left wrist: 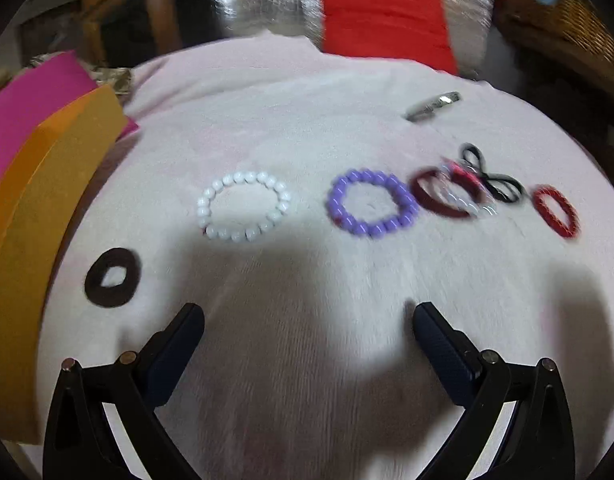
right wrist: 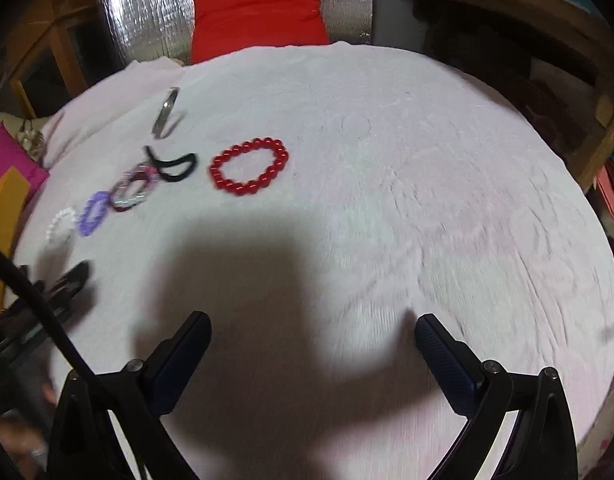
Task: Organize jewelry
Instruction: 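Swing both tools back over the bed toward the bracelet row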
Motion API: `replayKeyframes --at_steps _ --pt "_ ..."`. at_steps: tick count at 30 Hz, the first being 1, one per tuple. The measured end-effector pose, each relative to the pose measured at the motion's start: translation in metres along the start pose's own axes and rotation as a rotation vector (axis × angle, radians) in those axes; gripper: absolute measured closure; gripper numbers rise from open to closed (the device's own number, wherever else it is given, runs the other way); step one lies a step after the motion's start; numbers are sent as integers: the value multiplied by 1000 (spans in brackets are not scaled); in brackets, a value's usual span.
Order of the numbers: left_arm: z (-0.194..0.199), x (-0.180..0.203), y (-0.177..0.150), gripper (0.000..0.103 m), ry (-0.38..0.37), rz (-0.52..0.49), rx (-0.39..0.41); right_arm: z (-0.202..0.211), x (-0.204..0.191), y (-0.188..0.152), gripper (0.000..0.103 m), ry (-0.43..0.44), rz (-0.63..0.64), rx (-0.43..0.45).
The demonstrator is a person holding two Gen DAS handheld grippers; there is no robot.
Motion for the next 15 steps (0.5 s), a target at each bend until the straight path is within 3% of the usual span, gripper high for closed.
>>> replayKeyframes --at_steps 2,3,5,10,15 --pt "27 -7 -7 0 -57 7 -3 30 -3 -4 0 -5 15 61" --pt "42 -12 -9 0 -33 10 22 44 -5 -8 0 -6 24 91" --pt "105 -27 -10 0 12 12 152 80 -11 -7 0 11 38 161" --pt "241 -50 -12 0 132 -27 366 176 -33 -7 0 135 4 330" --pt "331 -67 -21 0 195 -30 479 262 -36 -21 0 253 -42 471"
Point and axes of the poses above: each gripper's, at about its wrist camera, not at the fingertips, and z roughly against the way its jaws point, x to its right, y to its top, the point moved 4 cm from there along -z, roughly the way its jaws point, and after that the axes turned 12 degrees about -z, right-handed, at the moved point
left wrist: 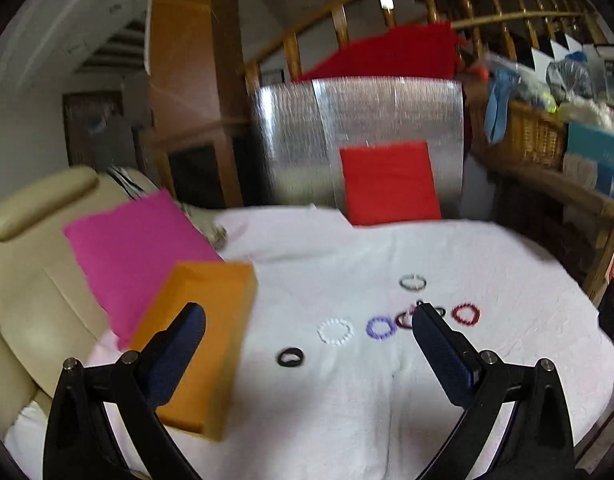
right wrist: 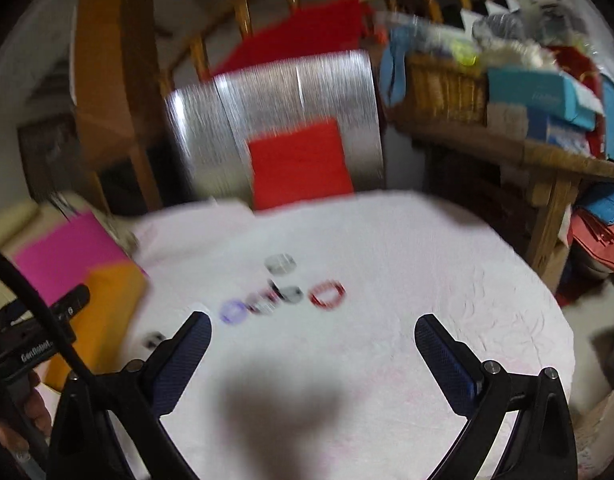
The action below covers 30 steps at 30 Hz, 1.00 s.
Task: Organize jewelry
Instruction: 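Swing both tools back over the bed toward the bracelet row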
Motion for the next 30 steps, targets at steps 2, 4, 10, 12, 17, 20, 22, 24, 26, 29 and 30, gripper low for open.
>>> replayKeyframes --at_steps 2,4,10,12,17,20,22,24,26,29,30 --pt "23 -8 7 0 1 -7 17 33 -9 8 0 49 -8 69" --pt "37 -5 13 0 9 -15 35 54 -19 15 0 86 -4 117" --pt "60 -8 26 0 35 -22 80 56 -27 18 0 139 -27 98" --pt "61 -8 28 0 34 -19 85 58 -21 19 0 138 -31 114" --pt "52 -7 26 0 31 -19 79 63 -15 17 0 125 0 160" --pt "42 -7 23 0 29 -4 67 51 -22 13 0 130 25 168" --pt "32 -8 21 0 34 3 57 38 -29 10 0 140 39 152" --pt "22 -10 19 0 42 12 50 26 -33 6 0 150 38 132" --pt "12 -12 16 0 47 19 42 13 -36 2 0 163 24 113" --pt "-3 -14 12 0 46 28 24 -1 -39 -3 0 176 3 102" --pt "-8 -15 11 0 45 31 19 -6 -40 -4 0 176 0 101"
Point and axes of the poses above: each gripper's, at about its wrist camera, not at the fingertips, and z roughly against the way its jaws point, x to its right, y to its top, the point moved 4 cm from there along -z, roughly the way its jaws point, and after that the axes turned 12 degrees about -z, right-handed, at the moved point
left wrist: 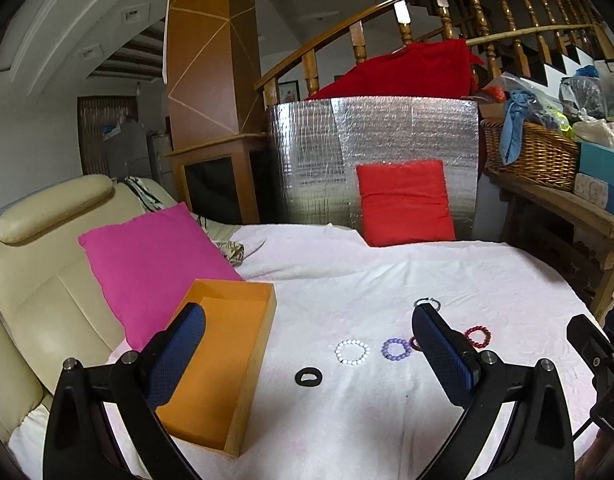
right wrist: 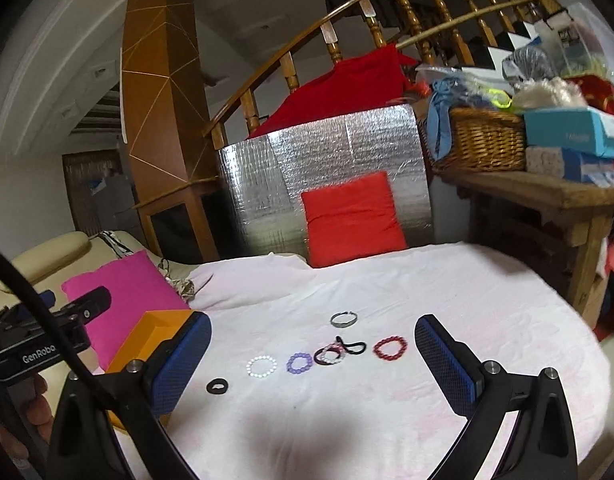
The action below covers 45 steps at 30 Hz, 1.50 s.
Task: Organize jewelry
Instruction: 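Swing both tools back over the bed toward the bracelet row, then grasp the red bead bracelet with the right tool while the left tool grasps the white bead bracelet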
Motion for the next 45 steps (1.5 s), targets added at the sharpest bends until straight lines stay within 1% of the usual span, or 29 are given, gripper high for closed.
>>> replayKeyframes --at_steps 8,14,20,25,27,30,32,33,36,37,38,39,40,42,44,45 --pt "-44 7 -9 0 -16 19 -37 -40 0 -15 0 -33 62 -30" --pt "-82 19 -14 0 -33 27 -61 -74 13 -18 0 -51 75 -50" --pt "-114 30 -18 0 -43 40 -80 -101 32 -18 0 -66 41 -60" --pt "-141 40 -25 0 -55 35 -104 -121 52 -22 0 -79 -11 -118" --pt "-154 42 -33 0 -65 32 -126 -129 64 -22 0 -75 -43 -153" --pt "-176 47 -51 0 -102 10 -155 -139 85 -25 0 -114 -77 -191" --pt "-190 51 -63 0 -140 -10 -179 -146 100 -28 0 -136 -98 -222" --pt "-201 53 -73 0 -177 -16 -202 -151 108 -30 0 -154 -106 -243" --pt "-231 53 -102 0 -205 -22 -299 -167 127 -38 0 -183 -117 -299" --pt "-237 53 -108 0 -216 -18 -326 -176 133 -42 1 -198 -117 -331" --pt "-244 53 -114 0 -228 -11 -350 -183 137 -45 6 -208 -119 -352" --pt "-248 53 -117 0 -231 -9 -362 -191 142 -48 13 -216 -126 -375" --pt "-251 54 -120 0 -230 -11 -373 -201 146 -51 15 -218 -134 -399" --pt "-259 54 -126 0 -233 -11 -398 -217 151 -54 25 -236 -138 -430" --pt "-266 54 -129 0 -250 -1 -419 -235 155 -58 28 -262 -137 -458" --pt "-267 52 -132 0 -253 2 -424 -243 157 -59 35 -268 -142 -469"
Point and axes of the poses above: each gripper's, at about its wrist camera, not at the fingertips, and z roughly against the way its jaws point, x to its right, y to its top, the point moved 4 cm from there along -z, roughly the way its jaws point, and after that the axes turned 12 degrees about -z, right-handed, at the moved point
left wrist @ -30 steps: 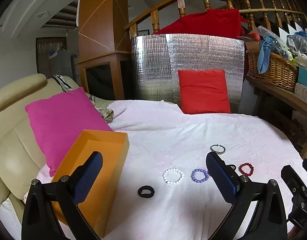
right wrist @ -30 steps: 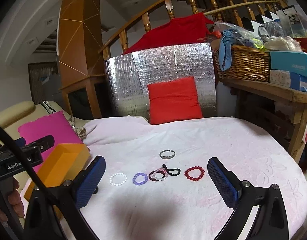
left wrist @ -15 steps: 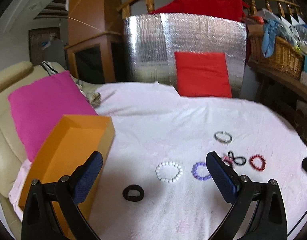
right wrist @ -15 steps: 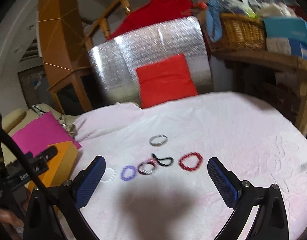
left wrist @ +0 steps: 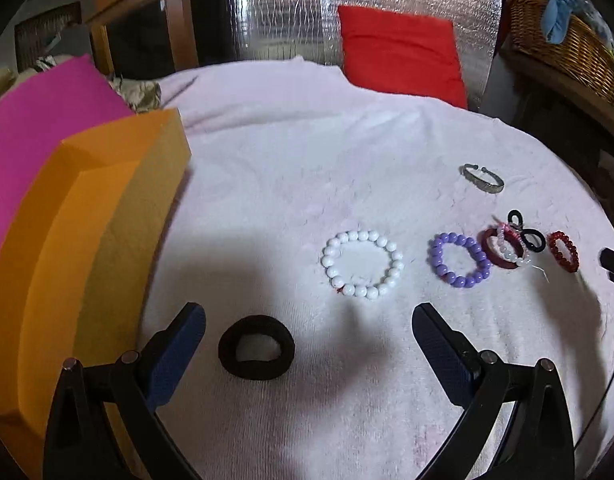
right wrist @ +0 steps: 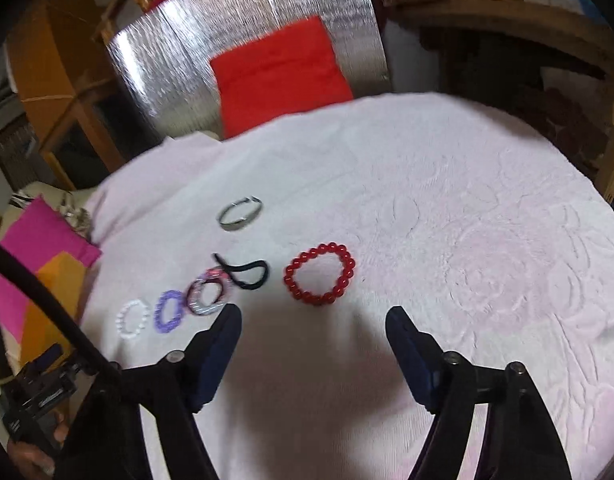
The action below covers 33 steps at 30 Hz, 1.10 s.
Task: Organize jewelry
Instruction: 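Grasp the red bead bracelet with the right tool while the left tool grasps the white bead bracelet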
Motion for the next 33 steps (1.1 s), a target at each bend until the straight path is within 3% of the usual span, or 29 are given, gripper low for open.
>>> replayKeyframes --at_steps 4,8,11,12,16,22,27,30,32,33 --pt "-10 2 0 0 -5 -15 -18 -31 2 9 42 -68 3 -26" --pt "-21 4 2 0 -1 -36 -49 -59 11 13 57 -109 -25 -66" --pt "-28 3 3 0 -18 -26 -64 -62 4 15 62 -145 27 -30" --pt "-29 4 3 0 -21 -26 -65 -62 1 14 72 -150 46 -22" --pt "-36 7 6 0 -32 -25 -72 -62 -5 10 91 -177 92 6" --pt "-55 18 14 0 -33 -29 -85 -50 2 12 93 -110 37 1" --pt "-65 27 18 15 2 -69 -78 -39 9 16 92 -48 -17 2" --pt "-62 33 22 40 -11 -92 -59 -33 12 19 92 -14 -56 1" --pt "-61 38 23 64 -40 -109 -51 -29 12 20 92 14 -77 0" --pt "-60 40 24 70 -57 -116 -52 -27 11 20 92 23 -80 4"
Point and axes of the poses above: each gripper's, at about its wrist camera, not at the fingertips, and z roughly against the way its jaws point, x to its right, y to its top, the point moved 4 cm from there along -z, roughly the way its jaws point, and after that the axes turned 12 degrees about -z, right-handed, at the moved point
